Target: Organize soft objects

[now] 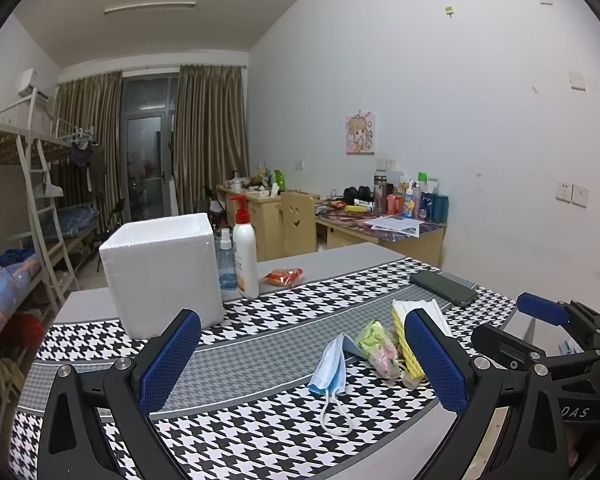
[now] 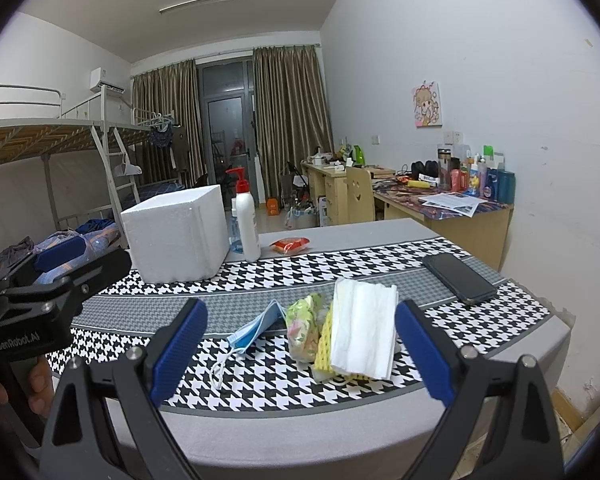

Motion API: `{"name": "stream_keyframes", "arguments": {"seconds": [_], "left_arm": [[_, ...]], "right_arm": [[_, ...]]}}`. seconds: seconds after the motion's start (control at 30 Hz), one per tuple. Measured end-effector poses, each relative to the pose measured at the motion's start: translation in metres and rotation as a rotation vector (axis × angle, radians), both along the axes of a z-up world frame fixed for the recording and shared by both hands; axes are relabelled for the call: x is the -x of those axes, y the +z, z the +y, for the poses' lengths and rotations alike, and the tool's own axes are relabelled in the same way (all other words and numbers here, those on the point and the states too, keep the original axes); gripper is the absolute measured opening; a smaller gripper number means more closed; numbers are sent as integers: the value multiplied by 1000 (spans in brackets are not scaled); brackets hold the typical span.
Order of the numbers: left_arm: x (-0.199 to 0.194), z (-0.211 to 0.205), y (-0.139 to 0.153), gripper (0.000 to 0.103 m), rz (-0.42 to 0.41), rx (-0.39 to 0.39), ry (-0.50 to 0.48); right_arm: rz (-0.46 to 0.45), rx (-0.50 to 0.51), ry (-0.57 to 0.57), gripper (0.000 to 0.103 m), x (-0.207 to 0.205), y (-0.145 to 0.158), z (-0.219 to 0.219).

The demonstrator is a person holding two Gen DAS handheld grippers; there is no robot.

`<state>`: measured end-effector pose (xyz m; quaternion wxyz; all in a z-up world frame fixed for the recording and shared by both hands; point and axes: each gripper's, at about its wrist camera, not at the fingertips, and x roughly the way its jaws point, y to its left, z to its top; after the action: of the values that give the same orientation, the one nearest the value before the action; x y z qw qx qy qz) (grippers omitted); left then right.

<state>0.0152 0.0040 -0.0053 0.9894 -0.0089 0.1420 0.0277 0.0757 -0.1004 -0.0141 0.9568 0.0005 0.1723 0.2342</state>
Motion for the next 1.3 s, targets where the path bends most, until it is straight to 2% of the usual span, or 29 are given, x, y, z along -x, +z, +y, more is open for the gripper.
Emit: {"name": "stream_keyframes", "arguments": {"seconds": [0.57,1.3], "left_arm": [[-36,1,-16,102,86,18,0],[-97,-10,-50,102,255,-8,-19]], "right_arm": [[51,23,-20,97,-27,-10,-2],[165,54,-43,97,-71,-30,-10]]}}
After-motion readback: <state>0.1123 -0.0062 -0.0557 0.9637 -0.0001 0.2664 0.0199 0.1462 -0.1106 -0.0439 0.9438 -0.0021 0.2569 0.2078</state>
